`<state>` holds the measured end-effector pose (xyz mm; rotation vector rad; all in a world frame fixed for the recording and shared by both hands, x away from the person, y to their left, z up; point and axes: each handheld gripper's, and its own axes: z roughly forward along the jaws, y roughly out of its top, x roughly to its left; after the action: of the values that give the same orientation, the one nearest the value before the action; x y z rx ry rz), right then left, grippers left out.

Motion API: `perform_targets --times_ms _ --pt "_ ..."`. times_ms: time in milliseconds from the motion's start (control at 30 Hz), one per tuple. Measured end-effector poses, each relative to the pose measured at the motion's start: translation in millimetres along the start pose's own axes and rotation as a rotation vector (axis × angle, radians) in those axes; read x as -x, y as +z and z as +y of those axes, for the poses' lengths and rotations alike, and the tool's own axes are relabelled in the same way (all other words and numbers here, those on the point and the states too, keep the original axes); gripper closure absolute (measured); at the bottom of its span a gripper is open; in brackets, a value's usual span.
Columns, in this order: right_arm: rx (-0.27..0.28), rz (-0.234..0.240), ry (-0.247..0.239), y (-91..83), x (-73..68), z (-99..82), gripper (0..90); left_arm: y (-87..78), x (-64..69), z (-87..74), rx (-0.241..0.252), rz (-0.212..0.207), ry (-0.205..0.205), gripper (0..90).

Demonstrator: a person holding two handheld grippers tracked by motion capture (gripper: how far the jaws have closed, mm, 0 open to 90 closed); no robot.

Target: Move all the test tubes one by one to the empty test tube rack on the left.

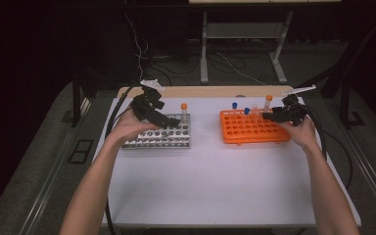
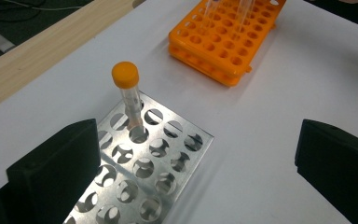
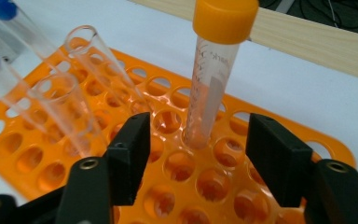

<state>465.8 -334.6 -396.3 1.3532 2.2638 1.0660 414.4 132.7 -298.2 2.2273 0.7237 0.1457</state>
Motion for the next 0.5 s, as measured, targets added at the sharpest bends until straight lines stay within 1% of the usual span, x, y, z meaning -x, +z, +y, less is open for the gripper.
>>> perform_targets --times_ms 100,200,267,367,433,467,500 --pt "0.012 -0.02 0.001 7.4 -1.1 1.5 47.1 -3.5 0.8 -3.5 0.004 0.002 0.0 0.0" --pt "0.02 -0.034 0.025 13.6 -1.3 2.0 53.2 -6.8 1.1 -6.3 0.007 0.007 0.002 0.0" --pt "0.017 -0.051 0.031 16.8 -1.7 1.7 57.8 -8.5 0.7 -7.7 0.01 0.008 0.001 0.0" --pt "0.016 -0.058 0.034 19.9 -2.6 1.2 67.0 -10.2 -0.4 -9.4 0.014 0.009 -0.002 0.0" --pt "0.019 -0.048 0.036 20.7 -3.2 1.4 72.6 -10.7 -0.7 -10.2 0.015 0.012 -0.005 0.0" --pt "0.018 -0.045 0.034 20.7 -4.2 1.9 73.0 -10.8 -0.9 -10.6 0.017 0.011 -0.006 0.0" --pt "0.018 -0.052 0.028 20.8 -5.2 2.4 73.1 -10.7 -1.2 -10.7 0.017 0.011 -0.007 0.0"
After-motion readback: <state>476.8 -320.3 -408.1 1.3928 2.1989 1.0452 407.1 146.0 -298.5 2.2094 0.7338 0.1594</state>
